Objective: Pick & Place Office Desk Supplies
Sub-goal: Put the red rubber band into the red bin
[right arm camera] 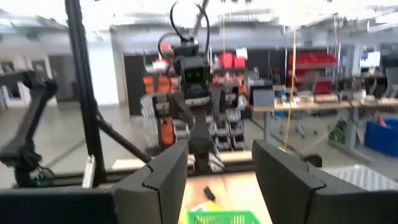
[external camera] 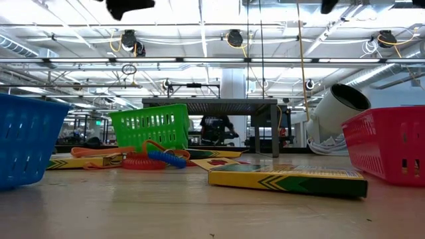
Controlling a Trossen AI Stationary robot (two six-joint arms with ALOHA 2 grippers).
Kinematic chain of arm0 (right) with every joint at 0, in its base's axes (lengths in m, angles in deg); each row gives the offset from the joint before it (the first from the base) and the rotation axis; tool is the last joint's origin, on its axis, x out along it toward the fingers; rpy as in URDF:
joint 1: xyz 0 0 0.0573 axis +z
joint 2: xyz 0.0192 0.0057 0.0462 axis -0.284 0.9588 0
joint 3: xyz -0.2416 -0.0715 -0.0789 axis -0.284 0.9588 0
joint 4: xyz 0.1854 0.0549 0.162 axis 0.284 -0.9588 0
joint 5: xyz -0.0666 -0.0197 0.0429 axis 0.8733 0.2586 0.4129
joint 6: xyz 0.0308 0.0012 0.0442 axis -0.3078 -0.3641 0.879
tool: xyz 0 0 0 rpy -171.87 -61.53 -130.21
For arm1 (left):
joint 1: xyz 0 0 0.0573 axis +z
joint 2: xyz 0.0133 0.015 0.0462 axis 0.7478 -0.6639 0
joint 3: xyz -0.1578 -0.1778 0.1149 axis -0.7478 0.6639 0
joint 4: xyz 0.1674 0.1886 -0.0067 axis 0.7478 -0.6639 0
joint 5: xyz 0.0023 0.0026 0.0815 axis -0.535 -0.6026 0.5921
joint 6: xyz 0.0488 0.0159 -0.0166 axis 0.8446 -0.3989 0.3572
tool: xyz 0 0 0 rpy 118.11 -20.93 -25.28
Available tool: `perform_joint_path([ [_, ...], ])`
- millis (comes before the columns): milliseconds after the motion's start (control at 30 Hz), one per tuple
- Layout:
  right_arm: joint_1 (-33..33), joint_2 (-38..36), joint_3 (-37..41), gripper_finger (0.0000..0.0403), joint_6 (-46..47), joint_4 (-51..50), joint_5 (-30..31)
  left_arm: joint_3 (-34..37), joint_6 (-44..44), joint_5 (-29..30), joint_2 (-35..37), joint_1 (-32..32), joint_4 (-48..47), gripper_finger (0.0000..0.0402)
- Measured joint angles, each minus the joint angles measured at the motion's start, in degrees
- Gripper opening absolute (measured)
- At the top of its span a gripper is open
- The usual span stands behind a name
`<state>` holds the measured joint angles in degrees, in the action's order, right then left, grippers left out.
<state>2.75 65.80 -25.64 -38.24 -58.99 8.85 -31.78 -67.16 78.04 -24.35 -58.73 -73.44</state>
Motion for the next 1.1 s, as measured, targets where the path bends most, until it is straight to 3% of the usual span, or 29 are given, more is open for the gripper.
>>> perform_joint_path([
  [133,-2.59,9.15,-10.70,0.0171,2.57,-10.61,-0.05,7.64,0.68,0.29,7.12,-0.02,5.97,0.0225],
  [267,-4.58,17.87,-24.21,0.0171,7.01,-28.07,-0.46,13.55,-0.07,0.27,12.79,-0.04,6.98,0.0225],
  [400,-6.22,26.60,-37.80,0.0171,14.22,-47.60,-6.22,17.69,-0.25,-0.71,16.65,-0.09,8.32,0.0225],
  [567,-7.66,36.63,-50.04,0.0171,21.26,-62.69,-14.91,20.56,-0.27,-1.45,19.82,-0.09,8.79,0.0225],
  [733,-8.44,43.94,-54.90,0.0171,28.52,-71.15,-24.81,22.30,-0.41,-1.46,21.48,-0.10,9.02,0.0225],
  [1100,-8.28,56.66,-55.46,0.0171,44.68,-70.27,-40.29,22.57,3.79,-3.52,24.89,-1.41,5.69,0.0225],
])
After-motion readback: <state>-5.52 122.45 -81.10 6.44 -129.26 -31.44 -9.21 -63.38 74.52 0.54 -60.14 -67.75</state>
